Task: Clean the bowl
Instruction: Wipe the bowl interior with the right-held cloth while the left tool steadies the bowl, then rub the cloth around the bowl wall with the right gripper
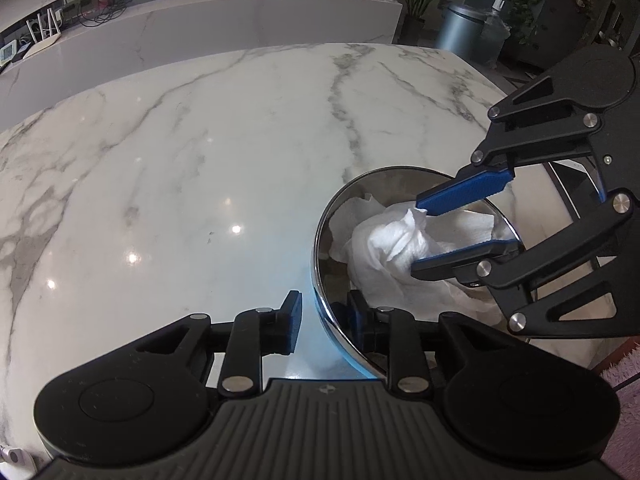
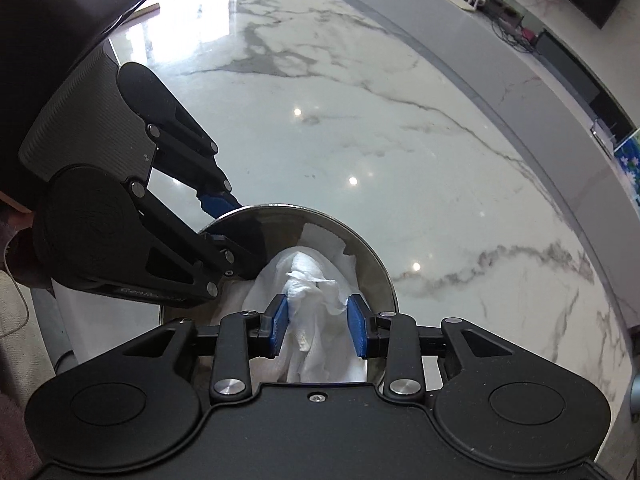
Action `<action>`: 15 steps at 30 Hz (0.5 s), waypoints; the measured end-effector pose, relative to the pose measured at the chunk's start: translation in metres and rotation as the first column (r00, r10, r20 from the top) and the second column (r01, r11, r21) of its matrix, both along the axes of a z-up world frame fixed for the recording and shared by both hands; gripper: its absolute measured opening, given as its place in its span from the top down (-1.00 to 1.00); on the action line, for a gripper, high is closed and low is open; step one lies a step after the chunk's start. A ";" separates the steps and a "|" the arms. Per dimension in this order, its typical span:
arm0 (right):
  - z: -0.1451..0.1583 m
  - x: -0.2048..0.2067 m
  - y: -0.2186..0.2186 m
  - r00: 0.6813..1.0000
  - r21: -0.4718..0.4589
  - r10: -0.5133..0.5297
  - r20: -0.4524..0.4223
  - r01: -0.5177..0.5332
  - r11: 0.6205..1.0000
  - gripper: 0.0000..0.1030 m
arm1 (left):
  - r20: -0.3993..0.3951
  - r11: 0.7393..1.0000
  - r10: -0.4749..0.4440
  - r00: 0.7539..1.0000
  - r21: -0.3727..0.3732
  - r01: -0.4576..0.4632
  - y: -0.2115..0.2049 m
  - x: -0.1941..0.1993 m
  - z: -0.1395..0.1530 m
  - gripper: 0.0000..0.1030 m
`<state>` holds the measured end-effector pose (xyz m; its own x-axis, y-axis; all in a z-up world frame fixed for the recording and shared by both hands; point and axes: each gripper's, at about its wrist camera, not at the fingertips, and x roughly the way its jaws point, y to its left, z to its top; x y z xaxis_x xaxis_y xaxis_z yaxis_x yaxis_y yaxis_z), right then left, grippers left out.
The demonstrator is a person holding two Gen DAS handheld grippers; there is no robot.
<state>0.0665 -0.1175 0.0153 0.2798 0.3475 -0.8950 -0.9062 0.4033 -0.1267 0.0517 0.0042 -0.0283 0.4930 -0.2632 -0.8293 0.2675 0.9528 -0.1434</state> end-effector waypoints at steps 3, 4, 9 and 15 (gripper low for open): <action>-0.007 0.004 0.004 1.000 -0.006 -0.009 -0.017 0.009 1.000 0.40 | 0.002 1.000 -0.006 1.000 0.006 0.006 -0.001 0.000 0.000 0.56; -0.008 0.005 0.005 0.999 -0.010 -0.021 -0.025 0.021 1.000 0.45 | 0.001 1.000 -0.006 1.000 0.002 0.006 -0.001 0.000 0.000 0.58; -0.010 0.009 0.008 0.994 -0.033 -0.086 -0.061 0.084 0.996 0.66 | -0.004 1.000 -0.001 1.000 -0.017 0.001 0.001 0.001 0.000 0.71; -0.007 0.009 0.004 0.990 -0.081 -0.120 -0.079 0.113 0.990 0.71 | 0.002 1.000 0.020 1.000 -0.019 -0.020 0.001 0.001 0.000 0.72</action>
<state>0.0755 -0.1131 0.0087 0.2376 0.2467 -0.9395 -0.8622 0.4990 -0.0870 0.0523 0.0047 -0.0282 0.4997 -0.2686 -0.8235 0.2488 0.9551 -0.1606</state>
